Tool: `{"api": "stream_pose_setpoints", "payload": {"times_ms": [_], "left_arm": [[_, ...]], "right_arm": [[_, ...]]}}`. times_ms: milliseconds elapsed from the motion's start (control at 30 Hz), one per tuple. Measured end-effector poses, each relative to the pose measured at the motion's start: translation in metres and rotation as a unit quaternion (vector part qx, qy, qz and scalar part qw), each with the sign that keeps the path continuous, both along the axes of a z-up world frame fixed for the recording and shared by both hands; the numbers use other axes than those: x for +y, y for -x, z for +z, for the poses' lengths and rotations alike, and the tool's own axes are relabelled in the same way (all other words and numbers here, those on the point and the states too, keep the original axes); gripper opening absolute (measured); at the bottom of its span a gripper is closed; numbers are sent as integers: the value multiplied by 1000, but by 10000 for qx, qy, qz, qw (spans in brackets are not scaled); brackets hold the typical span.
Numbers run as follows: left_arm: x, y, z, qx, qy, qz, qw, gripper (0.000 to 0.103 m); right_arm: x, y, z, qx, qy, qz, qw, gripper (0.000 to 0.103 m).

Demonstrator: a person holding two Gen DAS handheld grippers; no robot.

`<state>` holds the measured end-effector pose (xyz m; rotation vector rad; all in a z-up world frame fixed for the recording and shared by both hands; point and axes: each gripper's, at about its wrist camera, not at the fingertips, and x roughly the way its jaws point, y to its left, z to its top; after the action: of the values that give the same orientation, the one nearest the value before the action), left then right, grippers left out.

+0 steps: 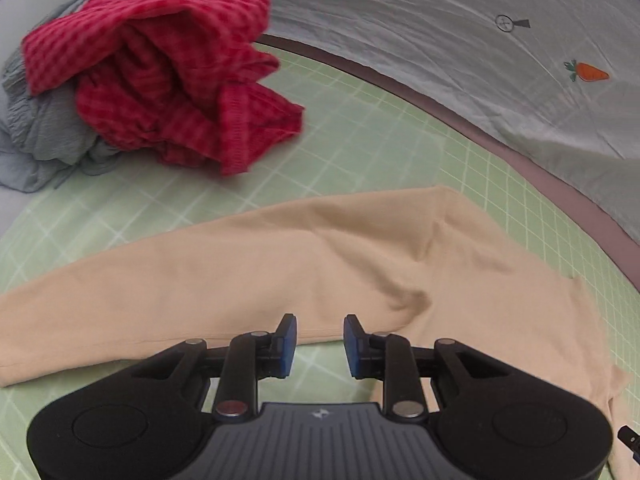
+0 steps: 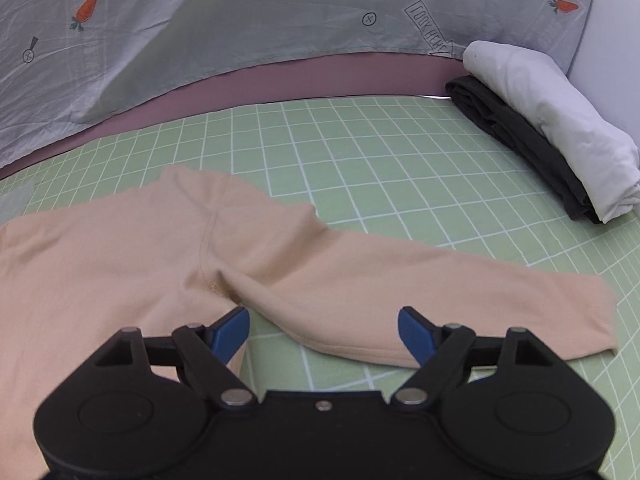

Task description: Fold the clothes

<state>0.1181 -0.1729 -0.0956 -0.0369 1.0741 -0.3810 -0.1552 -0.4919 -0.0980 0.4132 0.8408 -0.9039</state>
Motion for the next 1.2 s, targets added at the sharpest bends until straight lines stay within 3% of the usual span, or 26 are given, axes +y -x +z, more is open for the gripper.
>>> {"api": "stream_pose_setpoints", "payload": {"times_ms": [267,500,667,800,900,1067,1200], "left_arm": [[-83,-66,-36,152,-456,-217,9986,28],[-105,-100,-41,-282,-896,-338,9950,28],[-105,-112,-38,-189,-966,-83,9951,29],[-95,-96,-25,-136,-715,-110,9973,31],[-83,-63,-10,-288,-632,-251,9973,38],[-56,-4,10,-416,-550,-357,9970,40],[-27,39,9,-320,-630,-356,9969,41]], "right_arm": [[-24,-10,-11,-64,-239,-397,9989,82],[-26,-9,-20,244,-179,-627,9976,82],[-22,1,-21,303,-166,-688,9970,82],[-25,22,-20,186,-105,-779,9967,82],[-30,40,-25,173,-29,-803,9966,82],[-54,83,-42,15,-229,-1060,9941,84],[-65,114,-40,51,-230,-1187,9926,85]]}}
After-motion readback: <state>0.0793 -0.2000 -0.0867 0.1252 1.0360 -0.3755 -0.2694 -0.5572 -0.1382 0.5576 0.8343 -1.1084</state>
